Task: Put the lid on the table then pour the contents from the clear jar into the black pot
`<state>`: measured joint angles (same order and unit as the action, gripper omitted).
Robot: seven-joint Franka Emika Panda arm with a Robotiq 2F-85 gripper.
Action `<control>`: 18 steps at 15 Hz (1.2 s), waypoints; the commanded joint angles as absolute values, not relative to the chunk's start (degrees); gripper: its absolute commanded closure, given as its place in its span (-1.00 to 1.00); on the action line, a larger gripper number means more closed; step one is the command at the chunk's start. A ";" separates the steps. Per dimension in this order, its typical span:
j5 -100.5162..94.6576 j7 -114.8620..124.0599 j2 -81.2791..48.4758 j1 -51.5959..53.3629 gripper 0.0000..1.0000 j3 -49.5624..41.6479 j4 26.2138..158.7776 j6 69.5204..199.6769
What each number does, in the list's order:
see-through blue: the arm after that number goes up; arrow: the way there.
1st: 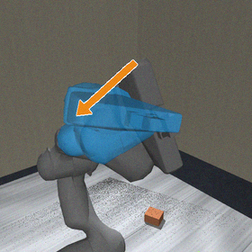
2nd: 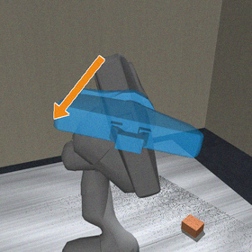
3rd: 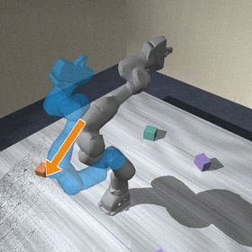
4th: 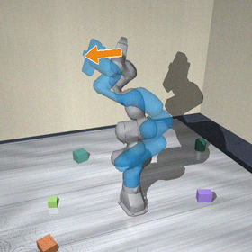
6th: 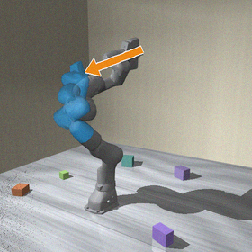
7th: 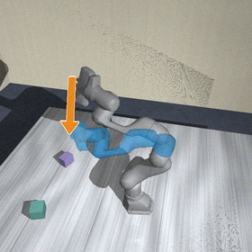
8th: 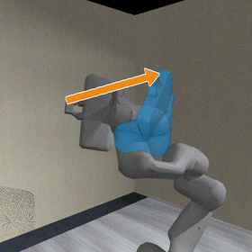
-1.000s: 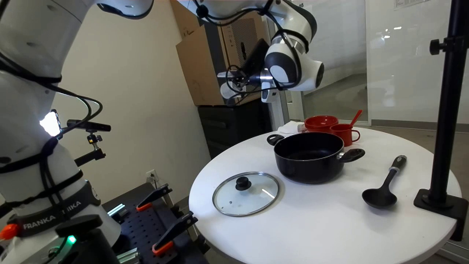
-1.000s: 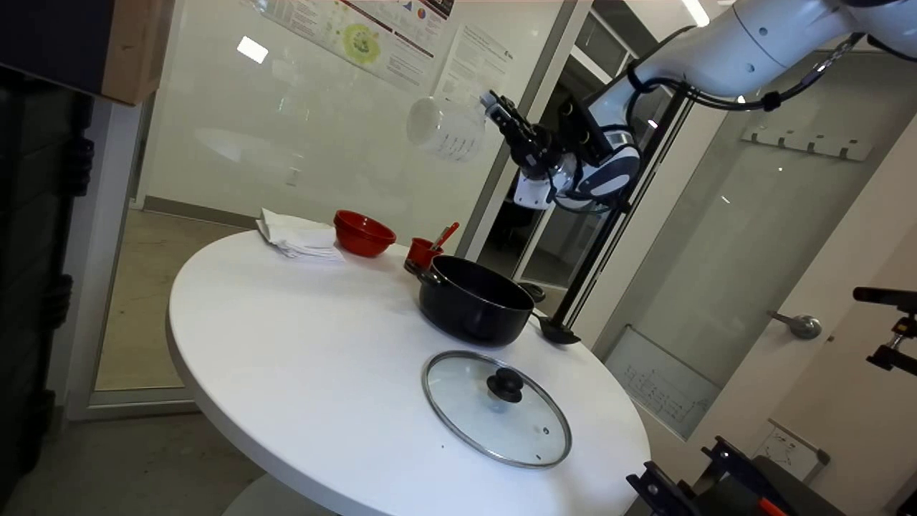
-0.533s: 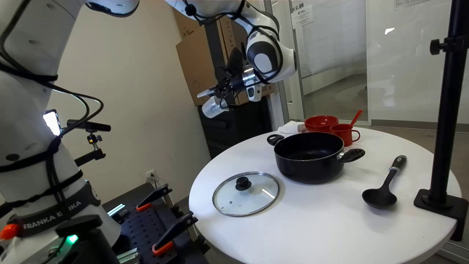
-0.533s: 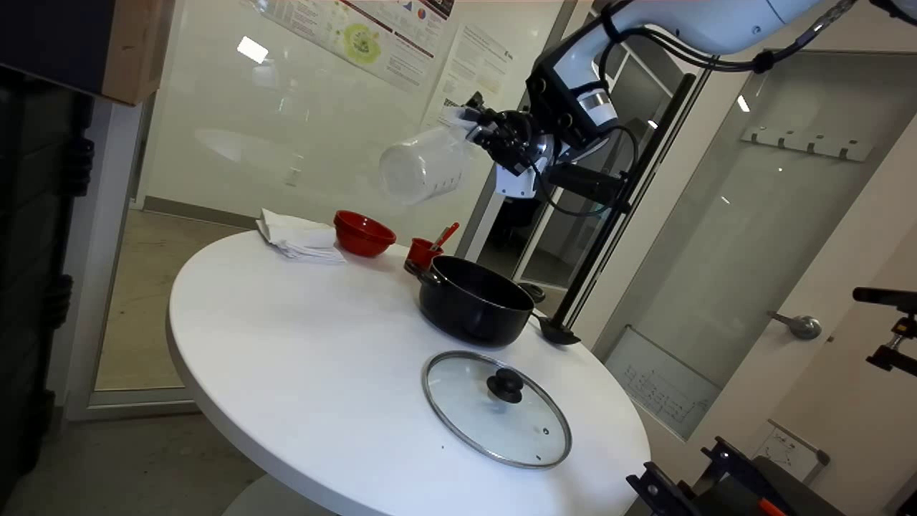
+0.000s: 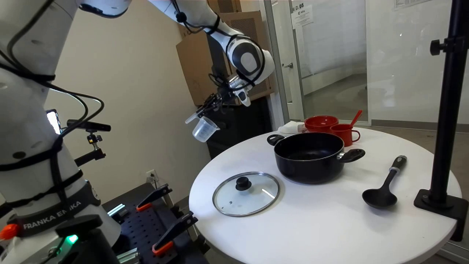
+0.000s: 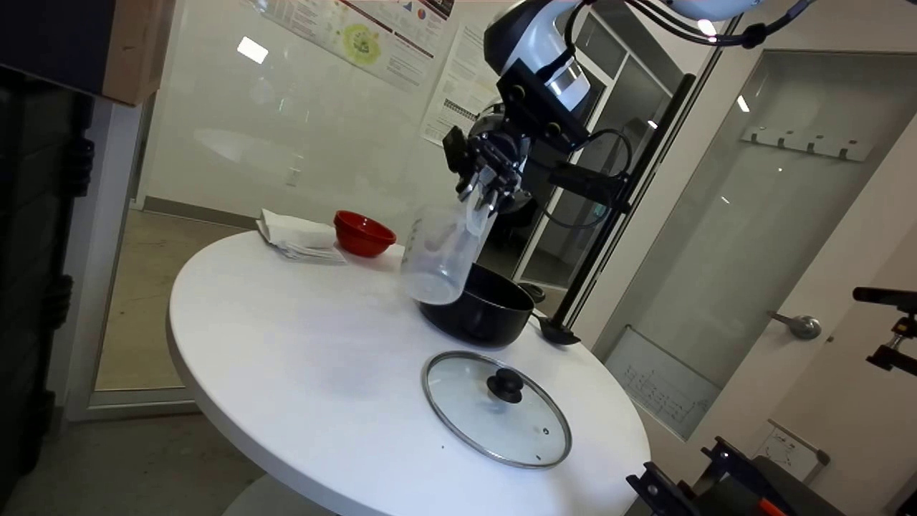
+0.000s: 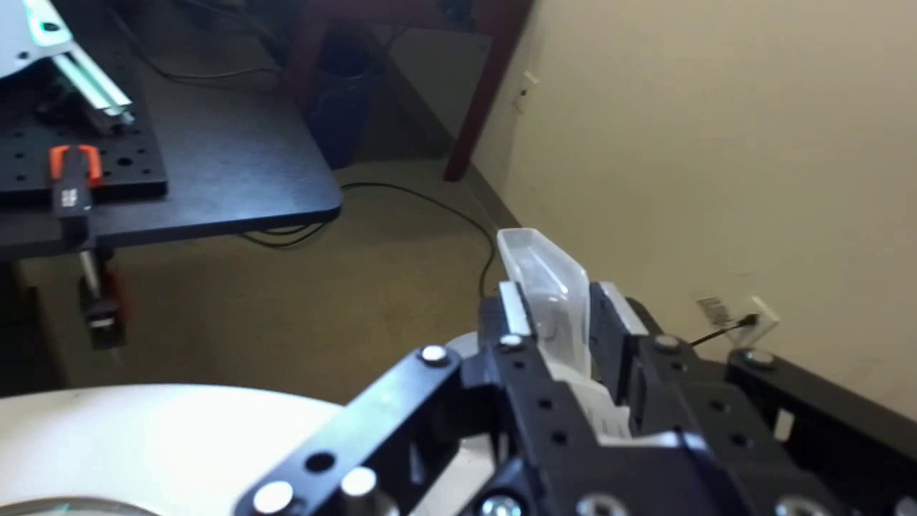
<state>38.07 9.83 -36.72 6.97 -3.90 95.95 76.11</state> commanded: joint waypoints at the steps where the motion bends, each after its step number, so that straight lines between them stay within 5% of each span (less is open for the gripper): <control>1: 27.40 9.06 -38.73 8.02 0.87 -2.24 94.85 79.61; 6: 12.18 10.36 -40.27 9.61 0.87 -0.85 93.32 81.96; 18: 11.95 40.49 -42.92 12.02 0.87 -2.13 87.96 92.04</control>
